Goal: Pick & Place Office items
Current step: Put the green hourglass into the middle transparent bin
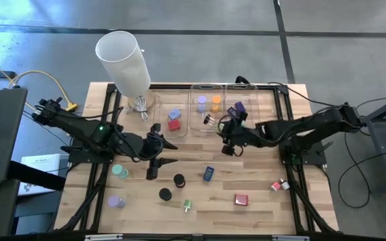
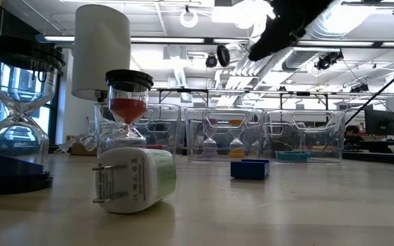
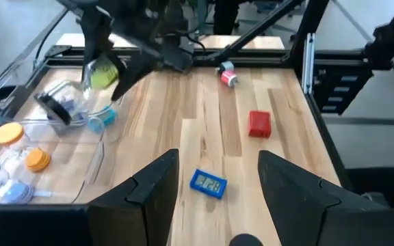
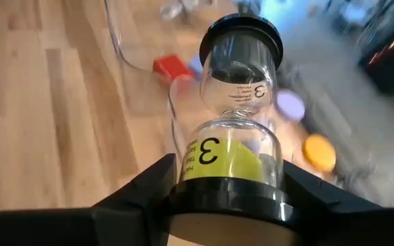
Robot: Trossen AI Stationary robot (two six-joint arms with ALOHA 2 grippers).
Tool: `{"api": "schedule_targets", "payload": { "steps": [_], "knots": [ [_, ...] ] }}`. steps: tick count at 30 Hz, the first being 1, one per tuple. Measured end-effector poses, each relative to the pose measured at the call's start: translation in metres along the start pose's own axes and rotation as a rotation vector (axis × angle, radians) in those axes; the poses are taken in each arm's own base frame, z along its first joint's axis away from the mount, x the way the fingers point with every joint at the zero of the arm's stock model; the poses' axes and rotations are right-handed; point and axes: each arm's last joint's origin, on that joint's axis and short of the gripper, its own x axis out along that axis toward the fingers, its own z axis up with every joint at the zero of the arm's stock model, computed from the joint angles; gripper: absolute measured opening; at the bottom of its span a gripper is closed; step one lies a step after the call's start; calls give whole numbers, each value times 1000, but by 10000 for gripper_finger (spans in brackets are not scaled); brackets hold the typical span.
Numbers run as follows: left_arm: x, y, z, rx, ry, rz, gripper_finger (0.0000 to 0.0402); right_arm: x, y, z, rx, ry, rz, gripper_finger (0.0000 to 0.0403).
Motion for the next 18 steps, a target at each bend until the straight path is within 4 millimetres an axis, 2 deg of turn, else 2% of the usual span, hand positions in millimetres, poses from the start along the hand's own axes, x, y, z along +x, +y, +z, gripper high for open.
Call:
{"api": "schedule_targets", "payload": {
  "steps": [4,9,13,18],
  "knots": [
    [-6,6,0,-20,9,14,191,-5,-11,17,4,100,-4,187],
    [-10,10,-1,-37,24,26,191,-7,-33,49,51,206,97,187],
    [-12,12,-3,-56,47,38,191,3,-48,67,52,343,110,187],
    [-15,14,-7,-62,91,49,191,27,-61,82,57,527,156,187]
  ]
}}
